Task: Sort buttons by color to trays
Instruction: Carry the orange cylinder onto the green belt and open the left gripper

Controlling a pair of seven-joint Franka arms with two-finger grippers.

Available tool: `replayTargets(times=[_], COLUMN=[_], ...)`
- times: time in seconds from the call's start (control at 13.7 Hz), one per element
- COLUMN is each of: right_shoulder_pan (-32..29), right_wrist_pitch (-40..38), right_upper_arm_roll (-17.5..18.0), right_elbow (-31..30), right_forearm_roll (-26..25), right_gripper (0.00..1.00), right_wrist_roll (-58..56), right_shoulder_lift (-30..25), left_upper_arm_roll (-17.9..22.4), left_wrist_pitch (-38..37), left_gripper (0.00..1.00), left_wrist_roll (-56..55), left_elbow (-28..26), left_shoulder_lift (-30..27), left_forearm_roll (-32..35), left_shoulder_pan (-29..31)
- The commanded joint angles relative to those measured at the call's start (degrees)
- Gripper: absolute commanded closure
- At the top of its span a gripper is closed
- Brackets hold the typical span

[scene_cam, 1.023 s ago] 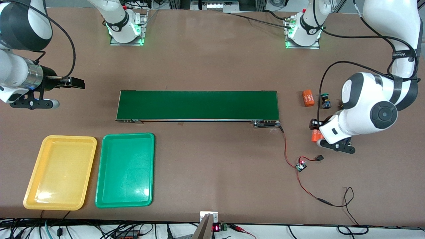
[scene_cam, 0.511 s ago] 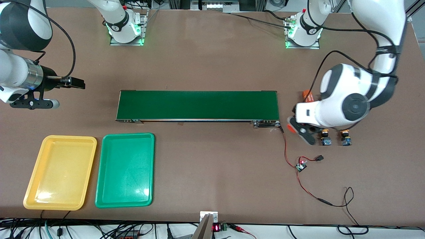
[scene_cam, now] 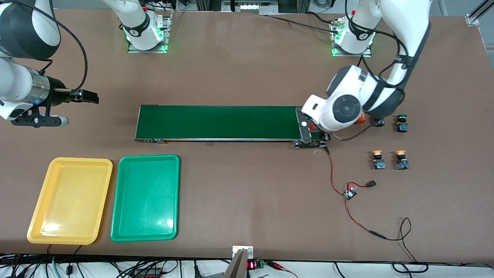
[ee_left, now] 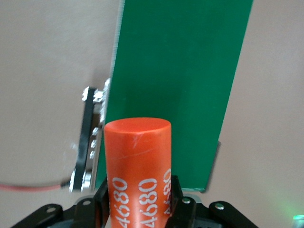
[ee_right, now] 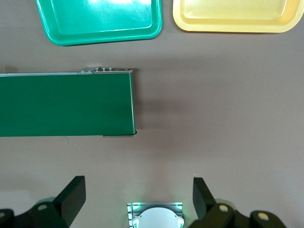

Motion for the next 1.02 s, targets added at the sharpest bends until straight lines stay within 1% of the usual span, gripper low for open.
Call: replayTargets(times=[0.0,0.15,0.29,0.37,0.44,0.51,0.58,0.88,0.95], right_shoulder_pan=[-0.3,-0.5,-0.5,-0.5,-0.5,-0.5,-0.5,-0.5,-0.5], right_wrist_pitch=[-0.3,-0.4,-0.4,-0.4,-0.4,-0.4,-0.4,-0.4,-0.4], right_upper_arm_roll=[0.0,0.0,0.0,0.0,0.0,0.0,0.0,0.0,0.0], right_elbow=[-0.2,-0.2,-0.2,-0.2,-0.2,-0.2,-0.2,-0.2,-0.2], right_forearm_roll=[0.8,0.8,0.8,0.8,0.8,0.8,0.8,0.8,0.8], right_gripper=[0.00,0.00,0.00,0.00,0.00,0.00,0.00,0.00,0.00], right_wrist_roll=[-1.0,-1.0,-1.0,-1.0,-1.0,-1.0,-1.0,-1.0,-1.0], right_shoulder_lift=[-0.3,-0.3,-0.3,-0.3,-0.4,-0.3,-0.3,-0.3,-0.3], left_upper_arm_roll=[-0.7,-0.9,-0.8,-0.8,-0.8,-0.8,-0.8,-0.9,-0.9], left_wrist_pitch=[6.5,9.9,10.5,10.9,12.1,12.4,12.3,11.8,11.1], left_gripper=[0.80,0.80,0.80,0.77,0.62,0.08,0.00,0.00,0.00], left_wrist_roll=[3.2,3.2,3.2,3.2,3.1,2.8,2.9,2.9,2.5], left_elbow=[-6.8,-9.3,-9.8,-10.1,-10.8,-11.2,-11.2,-10.8,-10.6], left_shoulder_lift=[-2.5,-2.5,-2.3,-2.1,-1.8,-1.7,-1.6,-2.4,-3.5], left_forearm_roll=[2.1,3.3,3.4,3.4,3.4,3.4,3.4,3.4,3.3], left_shoulder_pan=[0.1,-0.4,-0.5,-0.6,-0.6,-0.7,-0.7,-0.7,-0.5])
